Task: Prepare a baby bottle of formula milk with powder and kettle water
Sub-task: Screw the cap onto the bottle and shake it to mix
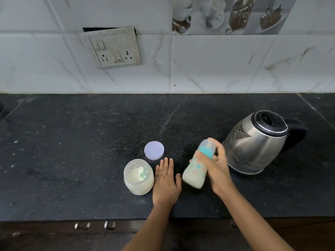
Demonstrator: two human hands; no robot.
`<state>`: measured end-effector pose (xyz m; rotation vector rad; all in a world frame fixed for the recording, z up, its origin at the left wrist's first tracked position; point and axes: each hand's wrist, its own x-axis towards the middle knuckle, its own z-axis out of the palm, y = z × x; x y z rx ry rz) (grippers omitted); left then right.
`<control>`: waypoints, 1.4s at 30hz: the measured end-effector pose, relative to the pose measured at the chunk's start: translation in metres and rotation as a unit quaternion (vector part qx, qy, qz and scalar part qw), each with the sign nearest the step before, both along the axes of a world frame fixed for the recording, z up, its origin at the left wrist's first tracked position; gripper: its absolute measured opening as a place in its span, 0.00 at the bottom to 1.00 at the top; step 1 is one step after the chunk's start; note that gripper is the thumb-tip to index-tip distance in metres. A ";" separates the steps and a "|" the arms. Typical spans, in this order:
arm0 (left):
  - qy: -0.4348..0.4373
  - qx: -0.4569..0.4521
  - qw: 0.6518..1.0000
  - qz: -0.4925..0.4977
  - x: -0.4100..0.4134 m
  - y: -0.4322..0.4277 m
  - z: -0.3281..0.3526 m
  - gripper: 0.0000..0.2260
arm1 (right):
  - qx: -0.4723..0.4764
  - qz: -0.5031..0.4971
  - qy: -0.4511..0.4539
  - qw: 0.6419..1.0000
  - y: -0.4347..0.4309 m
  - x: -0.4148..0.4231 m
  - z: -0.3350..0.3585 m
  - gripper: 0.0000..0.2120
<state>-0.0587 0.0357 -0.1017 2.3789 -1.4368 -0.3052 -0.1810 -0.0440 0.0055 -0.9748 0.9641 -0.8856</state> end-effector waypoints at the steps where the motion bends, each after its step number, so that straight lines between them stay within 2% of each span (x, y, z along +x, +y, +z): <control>1: -0.001 -0.003 1.000 0.003 0.000 0.000 0.000 0.34 | 0.025 -0.045 -0.022 0.998 -0.001 0.001 0.000 0.26; 3: -0.002 -0.003 1.000 0.001 -0.001 0.000 0.000 0.34 | 0.020 -0.050 -0.014 0.998 -0.001 0.001 -0.001 0.26; 6: 0.001 0.002 1.000 -0.008 0.001 0.000 0.000 0.36 | -0.031 0.081 0.031 0.996 0.007 -0.001 -0.003 0.29; 7: 0.000 -0.002 1.000 -0.007 0.001 0.000 0.000 0.35 | -0.031 0.067 0.026 0.997 0.005 0.000 -0.003 0.29; 10: -0.005 -0.008 1.000 0.003 -0.001 -0.001 0.000 0.34 | 0.033 -0.072 -0.051 0.996 -0.001 0.005 0.006 0.24; 11: -0.006 -0.005 1.000 0.004 -0.001 -0.001 0.000 0.33 | 0.031 -0.077 -0.052 0.995 -0.002 0.006 0.006 0.24; 14: -0.014 0.008 1.000 -0.007 0.003 -0.001 -0.004 0.29 | -0.047 0.061 0.023 0.997 0.003 0.004 0.003 0.29; 15: -0.013 0.010 1.000 -0.008 0.003 -0.001 -0.005 0.29 | -0.060 0.073 0.034 0.995 0.005 0.004 0.003 0.30; 16: -0.012 0.007 1.000 -0.007 0.003 -0.001 -0.005 0.29 | -0.055 0.046 0.028 0.997 0.002 0.006 0.004 0.29; 18: -0.006 -0.004 1.000 0.001 0.000 -0.001 -0.002 0.31 | 0.018 -0.064 -0.044 0.997 0.001 0.010 0.009 0.26; 20: -0.001 -0.004 1.000 0.002 -0.001 -0.001 -0.003 0.33 | 0.033 -0.093 -0.050 0.994 0.002 0.010 0.007 0.24; 23: -0.024 0.016 0.999 -0.020 0.003 0.001 -0.007 0.29 | -0.039 0.067 0.049 0.996 0.011 0.006 0.000 0.29; 24: -0.019 0.015 1.000 -0.020 0.004 0.001 -0.007 0.29 | -0.054 0.088 0.063 0.993 0.011 0.005 0.001 0.30; 25: -0.012 0.005 1.000 -0.014 0.003 0.001 -0.006 0.29 | -0.055 0.064 0.057 0.995 0.008 0.006 0.004 0.30; 27: 0.005 -0.013 1.000 -0.002 0.001 0.000 -0.003 0.31 | -0.007 -0.055 -0.008 0.998 -0.001 0.011 0.013 0.29; 29: 0.009 -0.016 1.000 0.000 0.000 0.000 -0.001 0.32 | -0.008 -0.090 -0.023 0.996 -0.006 0.011 0.017 0.28; 32: 0.012 -0.009 1.000 -0.009 0.002 0.001 0.000 0.28 | -0.081 0.077 0.065 0.992 -0.002 0.006 0.014 0.30; 33: 0.016 -0.009 1.000 -0.010 0.003 0.002 0.000 0.28 | -0.089 0.097 0.073 0.989 0.000 0.005 0.013 0.31; 34: 0.017 -0.012 1.000 -0.010 0.003 0.002 0.000 0.28 | -0.085 0.076 0.064 0.991 -0.002 0.005 0.012 0.31; 37: 0.018 -0.020 1.000 -0.002 0.001 0.001 -0.001 0.33 | 0.006 -0.094 -0.044 0.995 -0.006 0.006 0.016 0.28; 38: 0.020 -0.023 1.000 -0.001 0.001 0.001 -0.001 0.34 | 0.014 -0.104 -0.049 0.993 -0.006 0.006 0.013 0.27; 41: 0.020 -0.018 1.000 -0.007 0.001 0.002 0.000 0.36 | -0.032 0.030 0.011 0.999 0.003 0.001 0.006 0.28; 42: 0.019 -0.016 1.000 -0.007 0.002 0.002 -0.001 0.36 | -0.036 0.034 0.017 0.999 0.004 -0.001 0.006 0.29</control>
